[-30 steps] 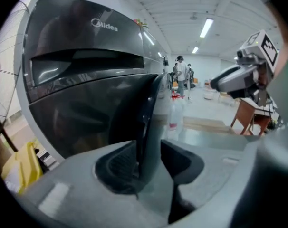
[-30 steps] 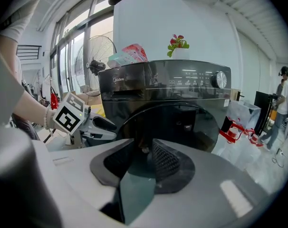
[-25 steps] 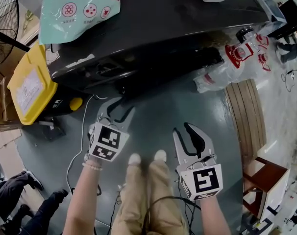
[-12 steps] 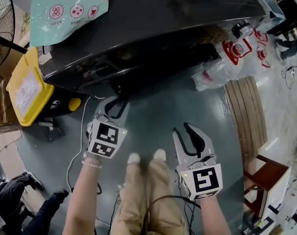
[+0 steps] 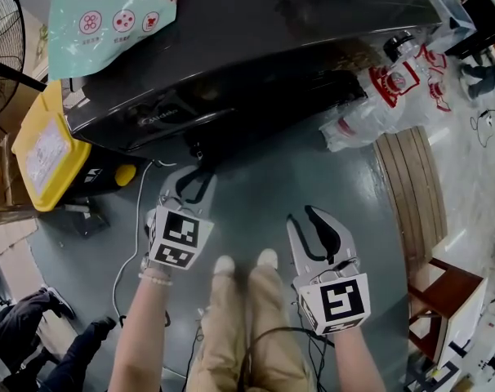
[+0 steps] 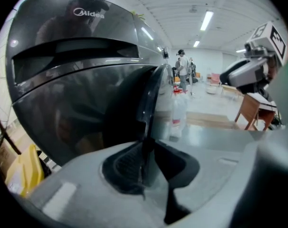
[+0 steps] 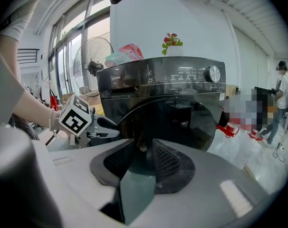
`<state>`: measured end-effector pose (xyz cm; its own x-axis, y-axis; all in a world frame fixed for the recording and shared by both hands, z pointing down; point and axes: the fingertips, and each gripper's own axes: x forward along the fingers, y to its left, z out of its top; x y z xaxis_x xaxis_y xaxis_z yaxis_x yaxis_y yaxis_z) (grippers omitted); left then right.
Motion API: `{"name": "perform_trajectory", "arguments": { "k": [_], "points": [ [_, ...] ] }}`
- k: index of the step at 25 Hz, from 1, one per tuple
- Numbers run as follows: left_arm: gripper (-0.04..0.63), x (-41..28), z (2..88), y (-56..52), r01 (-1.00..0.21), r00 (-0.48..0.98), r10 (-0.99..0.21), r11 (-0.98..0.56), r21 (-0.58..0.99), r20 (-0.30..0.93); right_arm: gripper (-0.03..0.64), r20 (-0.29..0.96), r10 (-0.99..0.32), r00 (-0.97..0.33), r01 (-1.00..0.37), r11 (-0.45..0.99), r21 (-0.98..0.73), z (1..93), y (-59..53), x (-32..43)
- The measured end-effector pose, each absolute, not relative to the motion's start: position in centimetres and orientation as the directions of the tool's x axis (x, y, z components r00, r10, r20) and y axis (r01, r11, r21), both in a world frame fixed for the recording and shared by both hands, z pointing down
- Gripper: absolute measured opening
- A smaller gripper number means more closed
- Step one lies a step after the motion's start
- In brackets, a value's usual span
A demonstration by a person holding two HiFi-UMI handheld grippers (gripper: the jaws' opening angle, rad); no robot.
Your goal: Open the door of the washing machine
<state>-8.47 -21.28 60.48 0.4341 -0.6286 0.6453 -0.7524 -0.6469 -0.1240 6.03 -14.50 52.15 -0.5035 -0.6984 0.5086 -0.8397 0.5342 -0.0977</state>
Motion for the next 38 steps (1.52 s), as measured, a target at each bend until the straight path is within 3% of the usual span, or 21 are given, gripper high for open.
{"name": "perform_trajectory", "arguments": {
  "k": [18,32,38],
  "points": [
    [0.063,-6.6,60.6,-18.4,-0.744,0.444,-0.592,-0.662,-0.091,0.673,0.106,0.515,-0.706,-0.486,-0.851,0.517,-0.095,51.7,-12.7,7.5],
    [0.047,-2.7,60.7,-12.2,-0.617,0.582,-0.441,-0.787,0.018,0.683,0.106,0.524,-0.730,-0.440,-0.879,0.469,-0.084,50.9,-11.2,8.5],
    [0.020,-2.1,59.2,-10.5,-0.593,0.618,-0.418,-0.804,0.046,0.666,0.160,0.531,-0.741,-0.412,-0.897,0.431,-0.096,50.7,-10.9,8.0]
  ]
}}
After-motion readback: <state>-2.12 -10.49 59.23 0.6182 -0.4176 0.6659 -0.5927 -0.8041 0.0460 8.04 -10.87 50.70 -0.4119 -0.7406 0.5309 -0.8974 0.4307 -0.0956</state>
